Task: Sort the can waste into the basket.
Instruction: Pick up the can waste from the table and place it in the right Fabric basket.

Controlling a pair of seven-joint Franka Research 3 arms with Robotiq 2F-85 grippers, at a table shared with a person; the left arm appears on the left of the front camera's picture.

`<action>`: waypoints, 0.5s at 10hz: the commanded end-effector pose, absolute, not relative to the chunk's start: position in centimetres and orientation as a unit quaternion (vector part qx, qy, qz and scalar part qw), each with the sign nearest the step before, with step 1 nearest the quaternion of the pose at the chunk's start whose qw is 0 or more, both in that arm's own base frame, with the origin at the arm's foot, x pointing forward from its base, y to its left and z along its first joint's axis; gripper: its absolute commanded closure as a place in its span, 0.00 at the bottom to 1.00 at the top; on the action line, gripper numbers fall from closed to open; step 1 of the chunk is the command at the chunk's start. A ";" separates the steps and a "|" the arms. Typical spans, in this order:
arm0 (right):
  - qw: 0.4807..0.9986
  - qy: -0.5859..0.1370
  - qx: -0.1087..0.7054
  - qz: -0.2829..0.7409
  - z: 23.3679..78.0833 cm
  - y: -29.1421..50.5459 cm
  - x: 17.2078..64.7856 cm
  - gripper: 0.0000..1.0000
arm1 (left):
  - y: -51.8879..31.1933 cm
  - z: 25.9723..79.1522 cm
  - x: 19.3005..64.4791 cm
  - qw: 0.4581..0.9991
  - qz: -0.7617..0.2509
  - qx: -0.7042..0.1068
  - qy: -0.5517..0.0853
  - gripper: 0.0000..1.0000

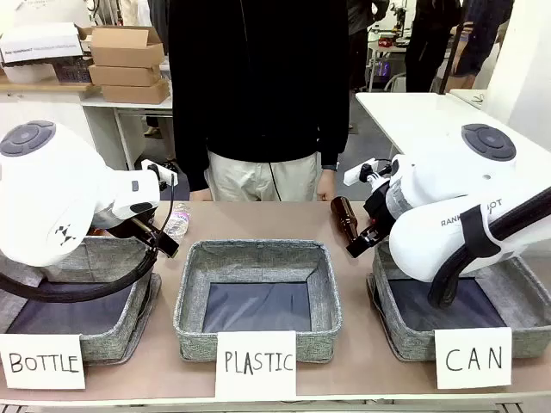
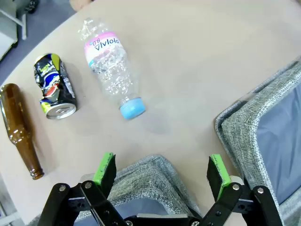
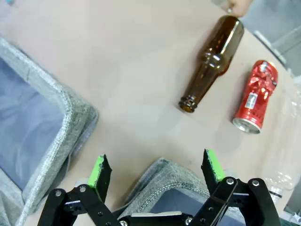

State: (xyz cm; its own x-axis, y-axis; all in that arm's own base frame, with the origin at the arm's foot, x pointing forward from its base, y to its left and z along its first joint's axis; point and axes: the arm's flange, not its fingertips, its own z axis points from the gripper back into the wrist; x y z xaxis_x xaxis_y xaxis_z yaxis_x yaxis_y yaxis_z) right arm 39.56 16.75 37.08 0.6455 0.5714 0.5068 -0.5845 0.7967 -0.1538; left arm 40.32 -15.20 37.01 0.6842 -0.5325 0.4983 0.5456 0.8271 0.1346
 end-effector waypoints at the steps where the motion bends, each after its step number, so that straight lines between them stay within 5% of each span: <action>1: 0.907 -0.275 0.012 0.319 37.1 16.8 39.6 0.00 | -15.2 37.0 40.3 0.918 -0.294 -0.012 -0.268 0.00; 5: 0.907 -0.275 0.012 0.319 37.1 16.8 39.6 0.00 | -15.2 37.0 40.3 0.918 -0.294 -0.012 -0.268 0.00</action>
State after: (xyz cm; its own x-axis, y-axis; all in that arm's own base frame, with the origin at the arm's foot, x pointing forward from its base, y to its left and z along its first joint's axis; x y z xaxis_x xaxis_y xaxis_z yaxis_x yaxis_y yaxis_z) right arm 39.56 16.75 37.08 0.6452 0.5719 0.5066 -0.5848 0.7964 -0.1543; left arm 40.31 -15.23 37.01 0.6839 -0.5329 0.4982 0.5461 0.8268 0.1348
